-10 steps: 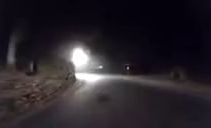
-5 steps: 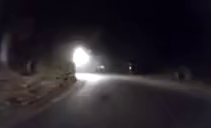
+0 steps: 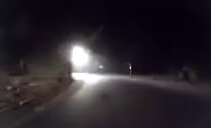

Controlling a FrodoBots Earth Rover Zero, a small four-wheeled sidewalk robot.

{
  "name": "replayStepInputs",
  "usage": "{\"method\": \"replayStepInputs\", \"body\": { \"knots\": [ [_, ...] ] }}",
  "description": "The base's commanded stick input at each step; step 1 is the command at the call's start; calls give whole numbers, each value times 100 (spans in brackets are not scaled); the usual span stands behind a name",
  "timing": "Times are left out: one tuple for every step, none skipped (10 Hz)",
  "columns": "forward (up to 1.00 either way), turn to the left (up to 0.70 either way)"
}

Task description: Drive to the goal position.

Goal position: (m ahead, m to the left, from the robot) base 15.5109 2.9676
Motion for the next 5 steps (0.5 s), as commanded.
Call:
{"method": "replayStepInputs", "body": {
  "knots": [
    [100, 3],
    [100, 3],
    [100, 3],
    [100, 3],
    [100, 3]
  ]
}}
